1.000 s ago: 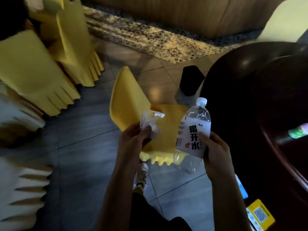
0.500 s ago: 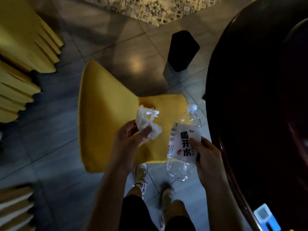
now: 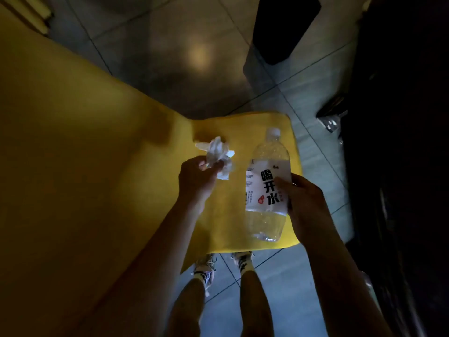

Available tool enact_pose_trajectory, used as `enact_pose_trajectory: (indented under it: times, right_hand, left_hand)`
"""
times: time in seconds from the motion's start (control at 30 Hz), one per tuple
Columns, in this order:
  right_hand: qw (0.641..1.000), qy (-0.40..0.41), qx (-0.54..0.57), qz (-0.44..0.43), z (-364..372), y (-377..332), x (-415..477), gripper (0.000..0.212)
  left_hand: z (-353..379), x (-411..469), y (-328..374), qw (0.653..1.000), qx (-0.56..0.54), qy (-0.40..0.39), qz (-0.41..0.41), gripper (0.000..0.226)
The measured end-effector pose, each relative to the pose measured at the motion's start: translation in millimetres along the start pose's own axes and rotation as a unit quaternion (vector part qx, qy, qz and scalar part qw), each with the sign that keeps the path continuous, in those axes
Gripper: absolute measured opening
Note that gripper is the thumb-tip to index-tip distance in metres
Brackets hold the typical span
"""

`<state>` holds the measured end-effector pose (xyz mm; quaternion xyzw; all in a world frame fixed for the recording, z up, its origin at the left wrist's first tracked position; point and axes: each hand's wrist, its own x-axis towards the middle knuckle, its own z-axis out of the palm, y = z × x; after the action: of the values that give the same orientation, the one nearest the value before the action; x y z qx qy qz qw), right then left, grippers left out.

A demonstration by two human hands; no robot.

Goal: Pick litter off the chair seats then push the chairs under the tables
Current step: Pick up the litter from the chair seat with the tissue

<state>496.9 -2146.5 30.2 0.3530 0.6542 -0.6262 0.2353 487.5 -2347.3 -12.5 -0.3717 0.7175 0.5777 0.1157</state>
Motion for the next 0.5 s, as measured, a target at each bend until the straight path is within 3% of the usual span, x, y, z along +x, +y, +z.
enact_pose_trajectory:
  times: [0.07,0.2,0.33,0.5]
  right_hand:
    - [1.000,-0.006,-0.004,0.013,-0.3,3.8,23.8,0.035]
    - [0.999,-0.021,0.000,0.028,-7.2,0.6,56.2,0.034]
    - [0.999,-0.024,0.000,0.039,-20.7,-6.4,79.7,0.031]
    - [0.999,-0.011,-0.008,0.041,-31.7,-12.8,91.5,0.030]
  left_hand:
    - [13.2,27.8,-14.7,0.985,0.160,-0.016,0.063,0.024]
    - [30.8,76.3,-38.7,0.877,0.441,-0.076,0.175,0.023]
    - [52.6,97.6,-51.7,0.840,0.496,-0.120,0.184,0.026]
    - [64.9,97.1,-57.3,0.845,0.462,-0.090,0.255,0.025]
